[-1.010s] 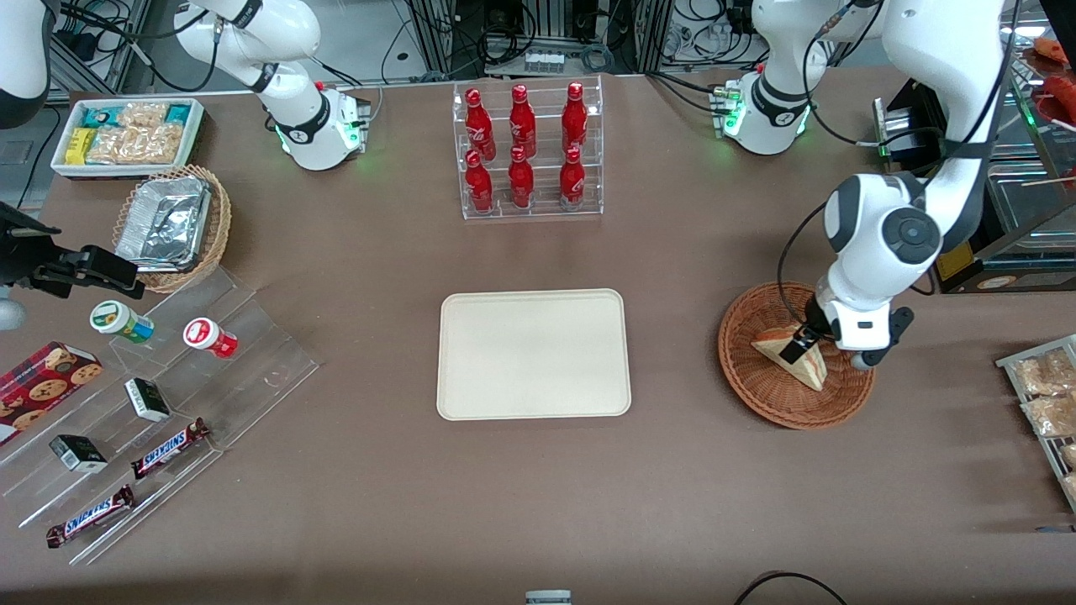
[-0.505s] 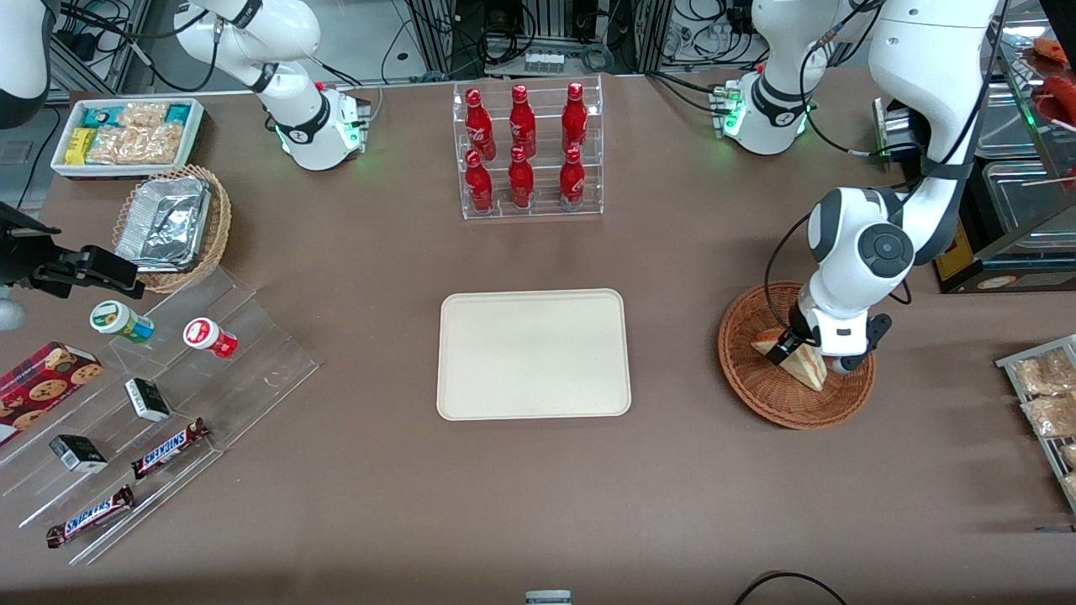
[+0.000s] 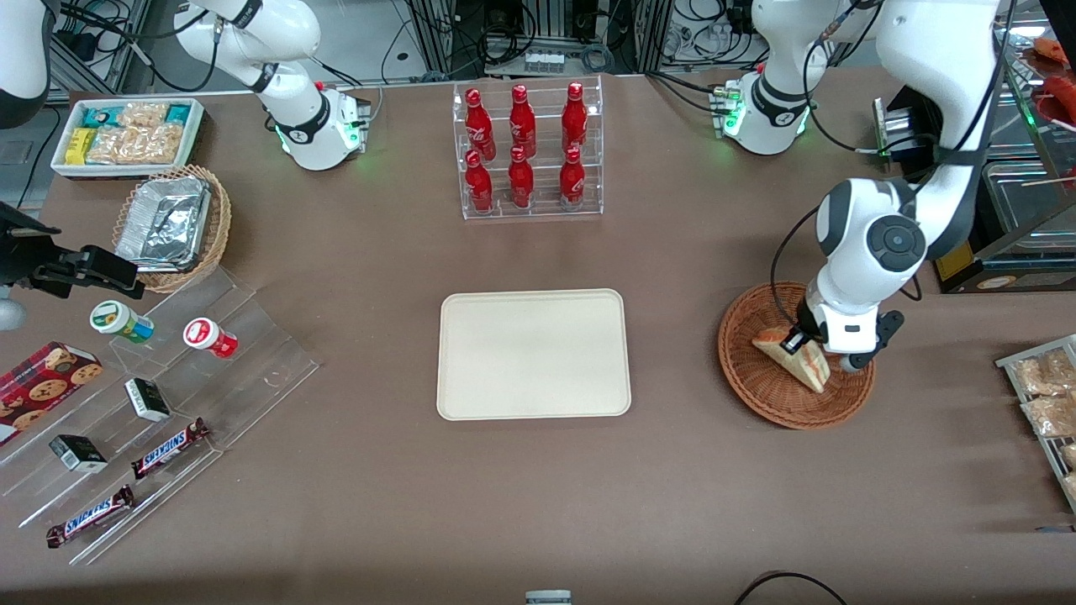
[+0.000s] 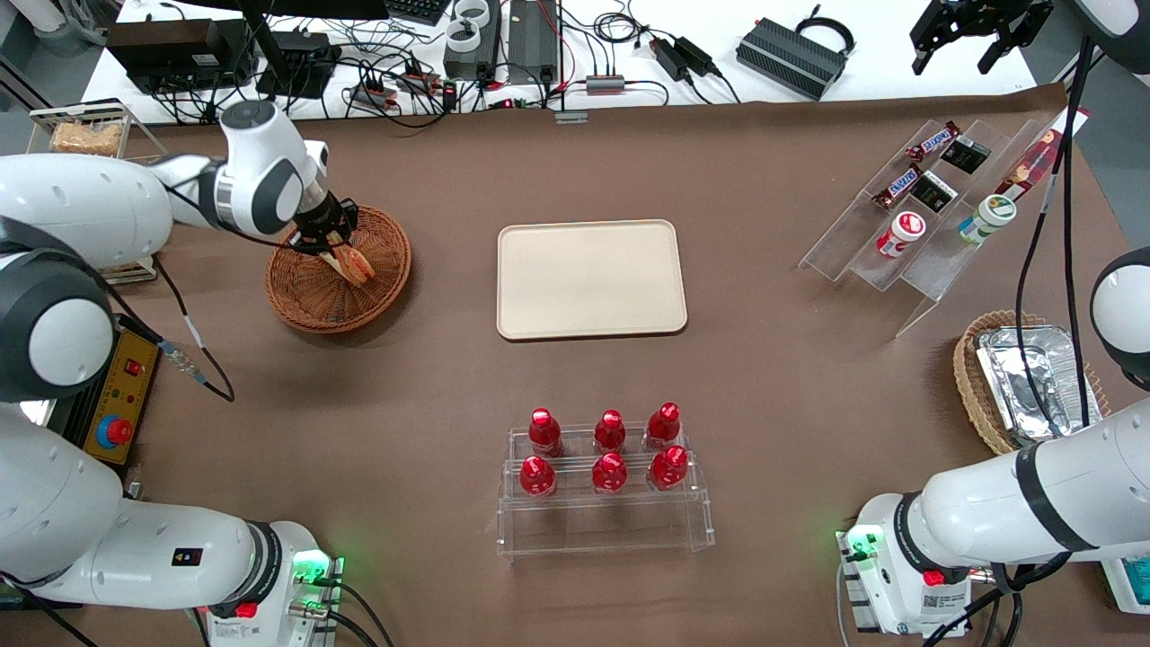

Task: Place sandwich from basket to tray
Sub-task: 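Carry the held sandwich with the left gripper over the cream tray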

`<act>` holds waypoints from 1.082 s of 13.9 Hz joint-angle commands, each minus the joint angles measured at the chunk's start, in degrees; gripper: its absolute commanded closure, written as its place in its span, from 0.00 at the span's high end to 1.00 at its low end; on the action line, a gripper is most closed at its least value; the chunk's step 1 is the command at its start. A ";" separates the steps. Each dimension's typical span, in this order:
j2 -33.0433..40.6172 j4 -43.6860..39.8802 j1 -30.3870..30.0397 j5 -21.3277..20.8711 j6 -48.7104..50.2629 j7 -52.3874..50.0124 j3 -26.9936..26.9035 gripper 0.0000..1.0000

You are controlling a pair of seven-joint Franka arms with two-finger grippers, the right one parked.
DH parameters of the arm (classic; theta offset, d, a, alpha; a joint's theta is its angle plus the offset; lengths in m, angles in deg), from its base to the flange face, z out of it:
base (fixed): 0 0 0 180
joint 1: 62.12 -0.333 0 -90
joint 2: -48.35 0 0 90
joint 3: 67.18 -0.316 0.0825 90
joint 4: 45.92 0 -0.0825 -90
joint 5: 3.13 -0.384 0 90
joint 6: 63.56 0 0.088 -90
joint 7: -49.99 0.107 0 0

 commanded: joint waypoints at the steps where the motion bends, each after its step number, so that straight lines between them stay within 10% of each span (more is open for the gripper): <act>1: 3.39 -9.16 2.07 -1.38 17.20 -0.17 2.98 0.00; 5: -1.00 -23.33 5.94 1.07 29.64 4.40 9.05 0.00; 15: -22.44 -44.27 24.65 1.17 20.36 -0.78 11.17 0.00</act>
